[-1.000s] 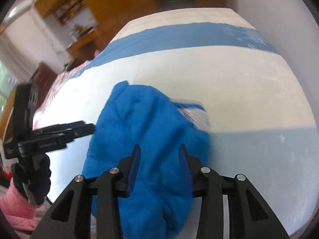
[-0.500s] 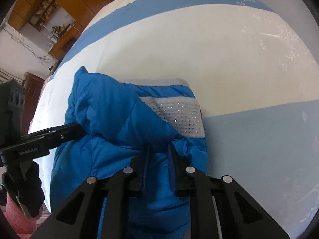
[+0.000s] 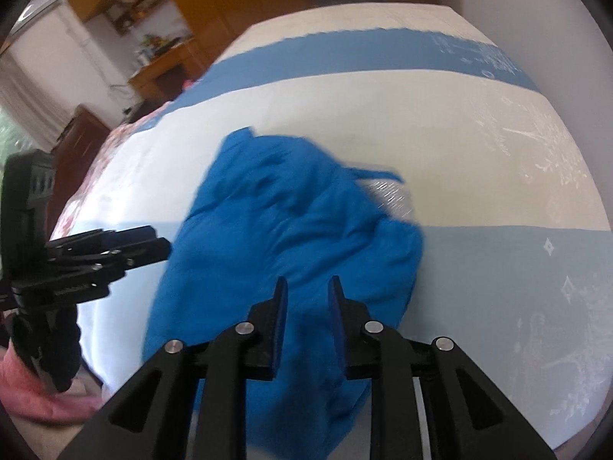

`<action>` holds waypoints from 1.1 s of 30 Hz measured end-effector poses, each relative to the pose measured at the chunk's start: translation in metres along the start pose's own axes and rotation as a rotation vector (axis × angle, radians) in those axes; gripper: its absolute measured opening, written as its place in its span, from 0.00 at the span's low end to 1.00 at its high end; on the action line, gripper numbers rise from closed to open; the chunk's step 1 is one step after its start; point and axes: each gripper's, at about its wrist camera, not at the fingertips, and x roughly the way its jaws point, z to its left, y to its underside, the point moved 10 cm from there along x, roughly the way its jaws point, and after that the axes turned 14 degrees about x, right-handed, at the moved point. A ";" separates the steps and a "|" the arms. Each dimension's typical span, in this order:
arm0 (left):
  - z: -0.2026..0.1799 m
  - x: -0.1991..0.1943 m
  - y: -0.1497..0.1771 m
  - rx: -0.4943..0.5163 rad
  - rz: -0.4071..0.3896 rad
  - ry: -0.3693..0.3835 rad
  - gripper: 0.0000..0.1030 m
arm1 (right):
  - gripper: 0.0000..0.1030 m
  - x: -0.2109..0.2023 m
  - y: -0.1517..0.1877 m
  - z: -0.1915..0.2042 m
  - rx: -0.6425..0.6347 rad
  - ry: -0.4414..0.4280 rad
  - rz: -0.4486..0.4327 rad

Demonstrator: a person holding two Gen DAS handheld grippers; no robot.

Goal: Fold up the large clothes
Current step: 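Press the folded blue jacket flat with both grippers open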

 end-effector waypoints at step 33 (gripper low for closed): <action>-0.024 0.050 0.064 0.011 0.067 0.101 0.48 | 0.11 0.048 0.067 -0.053 0.137 0.042 0.069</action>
